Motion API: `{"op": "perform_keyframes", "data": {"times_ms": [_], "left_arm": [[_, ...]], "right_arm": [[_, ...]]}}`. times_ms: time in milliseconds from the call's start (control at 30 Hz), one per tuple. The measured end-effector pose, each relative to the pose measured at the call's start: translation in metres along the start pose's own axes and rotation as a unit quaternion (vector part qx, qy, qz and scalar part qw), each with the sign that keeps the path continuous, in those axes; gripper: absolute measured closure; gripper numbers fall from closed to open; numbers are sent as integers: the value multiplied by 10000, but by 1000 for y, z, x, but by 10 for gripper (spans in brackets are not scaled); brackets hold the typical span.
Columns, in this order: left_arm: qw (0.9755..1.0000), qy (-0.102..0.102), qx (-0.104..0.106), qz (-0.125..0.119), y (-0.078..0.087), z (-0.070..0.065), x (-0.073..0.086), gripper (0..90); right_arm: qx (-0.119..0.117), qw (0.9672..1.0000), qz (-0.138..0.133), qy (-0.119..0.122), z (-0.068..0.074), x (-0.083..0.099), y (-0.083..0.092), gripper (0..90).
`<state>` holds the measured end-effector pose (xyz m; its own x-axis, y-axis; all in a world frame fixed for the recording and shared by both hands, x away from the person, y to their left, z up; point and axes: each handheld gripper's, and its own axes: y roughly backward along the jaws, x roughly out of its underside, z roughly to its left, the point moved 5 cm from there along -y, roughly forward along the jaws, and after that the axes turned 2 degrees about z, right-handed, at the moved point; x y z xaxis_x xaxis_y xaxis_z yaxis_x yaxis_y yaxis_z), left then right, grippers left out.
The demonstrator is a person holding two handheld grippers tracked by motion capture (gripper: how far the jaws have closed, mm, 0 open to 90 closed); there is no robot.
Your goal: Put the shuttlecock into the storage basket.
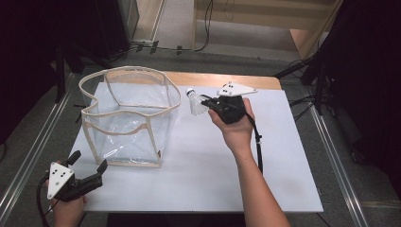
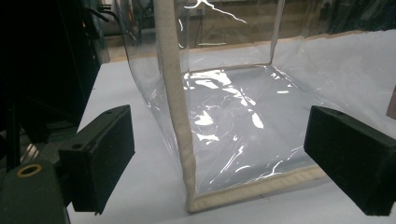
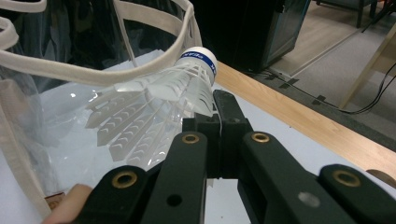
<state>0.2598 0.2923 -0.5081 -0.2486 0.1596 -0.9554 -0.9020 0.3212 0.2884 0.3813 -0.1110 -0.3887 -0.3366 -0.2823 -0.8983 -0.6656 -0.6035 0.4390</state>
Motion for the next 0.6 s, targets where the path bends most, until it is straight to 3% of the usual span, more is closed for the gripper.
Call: {"op": "perform_keyframes", "data": {"times_ms": [600], "left_arm": [[10000, -1, 3, 4, 0, 0, 0, 92]], "right_arm": [[-64, 9998, -146, 74, 11, -20, -1, 875]]}}
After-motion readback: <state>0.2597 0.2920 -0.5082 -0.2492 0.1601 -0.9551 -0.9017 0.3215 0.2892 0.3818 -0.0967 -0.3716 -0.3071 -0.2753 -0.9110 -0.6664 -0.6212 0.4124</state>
